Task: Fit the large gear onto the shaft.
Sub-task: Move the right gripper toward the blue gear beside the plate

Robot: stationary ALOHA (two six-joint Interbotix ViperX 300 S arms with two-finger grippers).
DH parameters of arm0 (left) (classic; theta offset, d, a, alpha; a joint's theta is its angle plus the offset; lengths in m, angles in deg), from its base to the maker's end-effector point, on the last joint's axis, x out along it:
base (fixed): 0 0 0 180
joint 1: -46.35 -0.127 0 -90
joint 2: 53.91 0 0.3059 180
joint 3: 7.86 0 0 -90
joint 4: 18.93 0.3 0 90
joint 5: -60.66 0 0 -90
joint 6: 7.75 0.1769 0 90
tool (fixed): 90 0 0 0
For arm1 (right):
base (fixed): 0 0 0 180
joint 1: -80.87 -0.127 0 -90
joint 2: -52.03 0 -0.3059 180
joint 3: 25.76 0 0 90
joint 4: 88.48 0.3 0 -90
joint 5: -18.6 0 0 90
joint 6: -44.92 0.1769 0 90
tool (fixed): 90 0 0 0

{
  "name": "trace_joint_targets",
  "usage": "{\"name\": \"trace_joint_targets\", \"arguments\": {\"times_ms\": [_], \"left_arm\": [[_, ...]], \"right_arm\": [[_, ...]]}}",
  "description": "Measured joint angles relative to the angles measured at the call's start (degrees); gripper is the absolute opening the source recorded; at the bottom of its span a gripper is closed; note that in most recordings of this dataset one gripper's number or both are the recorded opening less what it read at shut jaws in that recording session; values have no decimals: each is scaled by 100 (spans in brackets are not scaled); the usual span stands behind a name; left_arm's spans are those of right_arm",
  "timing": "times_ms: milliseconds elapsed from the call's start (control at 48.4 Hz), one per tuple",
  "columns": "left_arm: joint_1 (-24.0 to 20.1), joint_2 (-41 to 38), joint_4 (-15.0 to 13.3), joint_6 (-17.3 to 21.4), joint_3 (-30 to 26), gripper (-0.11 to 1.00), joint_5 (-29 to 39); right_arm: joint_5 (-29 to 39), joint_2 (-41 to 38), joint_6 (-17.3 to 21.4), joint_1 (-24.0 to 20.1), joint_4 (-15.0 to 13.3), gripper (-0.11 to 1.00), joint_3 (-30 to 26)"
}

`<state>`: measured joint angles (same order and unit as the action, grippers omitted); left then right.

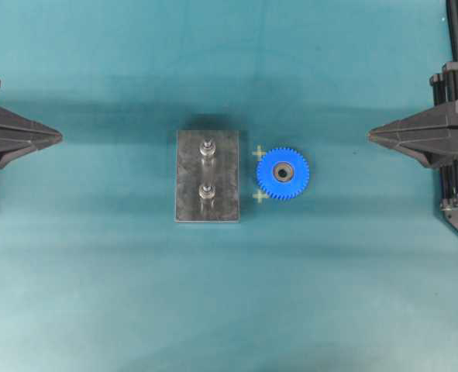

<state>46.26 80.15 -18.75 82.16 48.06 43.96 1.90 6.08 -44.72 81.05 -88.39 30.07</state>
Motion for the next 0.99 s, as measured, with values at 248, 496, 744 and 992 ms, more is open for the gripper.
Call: {"name": "trace_joint_targets", "arguments": {"times_ms": [248,496,744,992], "left_arm": [[9,-123,26,-369,26,0,431],[9,-756,35,-352,-229,0,1116],[18,-1644,35,-360,-589,0,1433],[9,-2109,35,-360,-809,0,1942]], "right_arm": [[53,299,369,9,404,1,431],[1336,527,844,290,527,1,404],[3208,88,940,817,519,1,-70],[4245,-747,940,896,378,1,-501]]}}
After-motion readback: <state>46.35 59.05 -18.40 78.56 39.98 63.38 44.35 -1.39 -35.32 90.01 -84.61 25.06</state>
